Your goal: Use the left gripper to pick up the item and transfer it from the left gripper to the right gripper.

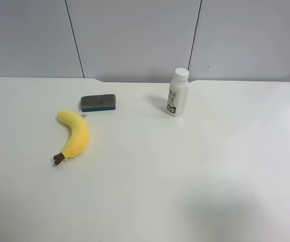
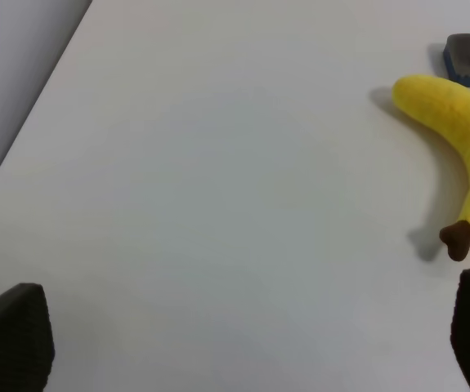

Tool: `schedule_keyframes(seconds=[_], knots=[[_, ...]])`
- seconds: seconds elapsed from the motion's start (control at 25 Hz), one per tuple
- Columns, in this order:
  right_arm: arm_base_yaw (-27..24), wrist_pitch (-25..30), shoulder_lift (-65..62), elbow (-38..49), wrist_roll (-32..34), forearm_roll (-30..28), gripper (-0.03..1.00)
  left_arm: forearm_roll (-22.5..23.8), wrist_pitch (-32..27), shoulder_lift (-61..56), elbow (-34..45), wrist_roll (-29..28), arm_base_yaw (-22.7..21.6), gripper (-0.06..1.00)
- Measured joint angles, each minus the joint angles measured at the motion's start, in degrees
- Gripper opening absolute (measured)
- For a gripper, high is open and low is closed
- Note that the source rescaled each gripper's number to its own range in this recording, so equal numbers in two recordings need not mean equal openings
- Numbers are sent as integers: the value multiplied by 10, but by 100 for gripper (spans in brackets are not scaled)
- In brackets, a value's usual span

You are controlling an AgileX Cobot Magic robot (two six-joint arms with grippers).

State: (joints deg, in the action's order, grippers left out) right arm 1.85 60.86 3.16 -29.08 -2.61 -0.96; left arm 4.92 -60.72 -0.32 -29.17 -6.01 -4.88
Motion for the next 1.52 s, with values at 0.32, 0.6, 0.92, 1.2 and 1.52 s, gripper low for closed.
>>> schedule_keyframes(seconds=[0.32,0.6,0.92,1.2,1.52], knots=[[0,0,0,0,0,0,92,0,0,0,0,0,0,100],[0,0,0,0,0,0,92,0,0,0,0,0,0,100],[0,0,0,0,0,0,92,-18,-6,51,-24,60,0,100],[0,0,0,0,0,0,92,-59,-33,269,-97,101,19,100],[0,0,0,0,0,0,92,-71,20,521,-146,100,90,100]])
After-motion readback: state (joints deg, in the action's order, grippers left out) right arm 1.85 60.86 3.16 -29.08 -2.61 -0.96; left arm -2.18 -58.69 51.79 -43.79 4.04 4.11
